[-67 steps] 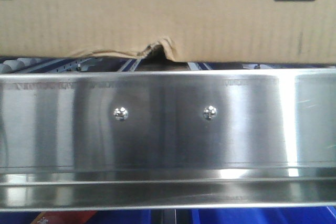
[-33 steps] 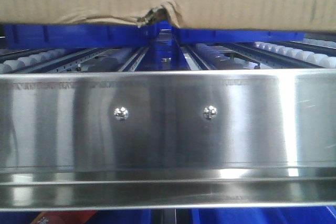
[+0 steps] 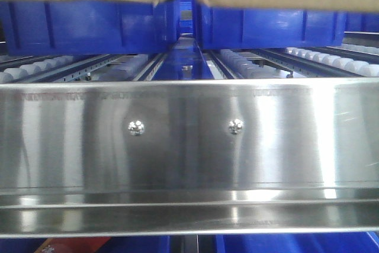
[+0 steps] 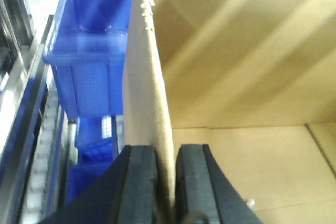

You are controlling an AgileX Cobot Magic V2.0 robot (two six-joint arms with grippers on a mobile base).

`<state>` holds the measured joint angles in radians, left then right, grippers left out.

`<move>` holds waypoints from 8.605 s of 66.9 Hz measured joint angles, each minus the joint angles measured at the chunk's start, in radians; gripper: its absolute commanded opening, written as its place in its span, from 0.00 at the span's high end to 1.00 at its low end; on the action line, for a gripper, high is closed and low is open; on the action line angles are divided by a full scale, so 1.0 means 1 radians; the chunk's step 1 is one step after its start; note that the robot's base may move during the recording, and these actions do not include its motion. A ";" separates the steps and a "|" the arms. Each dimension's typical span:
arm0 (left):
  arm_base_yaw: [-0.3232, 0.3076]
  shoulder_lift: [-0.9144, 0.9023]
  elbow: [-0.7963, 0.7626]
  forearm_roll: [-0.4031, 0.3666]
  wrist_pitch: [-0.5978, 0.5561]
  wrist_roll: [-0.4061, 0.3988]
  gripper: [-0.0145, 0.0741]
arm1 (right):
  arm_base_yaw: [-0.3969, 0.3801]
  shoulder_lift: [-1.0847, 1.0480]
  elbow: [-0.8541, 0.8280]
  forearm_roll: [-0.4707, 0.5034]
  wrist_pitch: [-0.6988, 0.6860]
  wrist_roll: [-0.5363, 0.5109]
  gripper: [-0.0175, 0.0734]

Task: Grab carton from right shelf to conveyor

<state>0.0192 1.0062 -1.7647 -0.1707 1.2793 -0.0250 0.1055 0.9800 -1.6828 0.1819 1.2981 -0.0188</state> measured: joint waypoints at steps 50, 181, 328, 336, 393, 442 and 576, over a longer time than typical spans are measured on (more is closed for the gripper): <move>0.000 -0.073 0.071 0.000 0.009 -0.012 0.86 | 0.000 -0.026 0.015 0.005 0.011 0.000 0.89; 0.000 -0.073 0.094 -0.002 0.009 -0.014 0.86 | 0.000 -0.026 0.015 0.005 0.011 0.000 0.89; 0.000 -0.073 0.094 -0.001 0.009 -0.014 0.86 | 0.000 -0.026 0.015 0.005 0.005 0.000 0.89; 0.000 -0.073 0.094 -0.001 0.009 -0.014 0.86 | 0.000 -0.026 0.015 0.005 0.005 0.000 0.89; 0.000 -0.073 0.094 -0.003 0.009 -0.014 0.86 | 0.000 -0.027 0.015 0.005 0.005 0.000 0.89; 0.000 -0.073 0.094 -0.003 0.009 -0.014 0.86 | 0.000 -0.027 0.015 0.005 0.005 0.000 0.89; 0.000 -0.073 0.094 -0.002 0.011 -0.016 0.86 | 0.000 -0.027 0.015 0.006 0.001 0.000 0.89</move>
<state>0.0192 0.9327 -1.6710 -0.1727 1.2902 -0.0408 0.1055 0.9531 -1.6676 0.1880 1.2994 -0.0188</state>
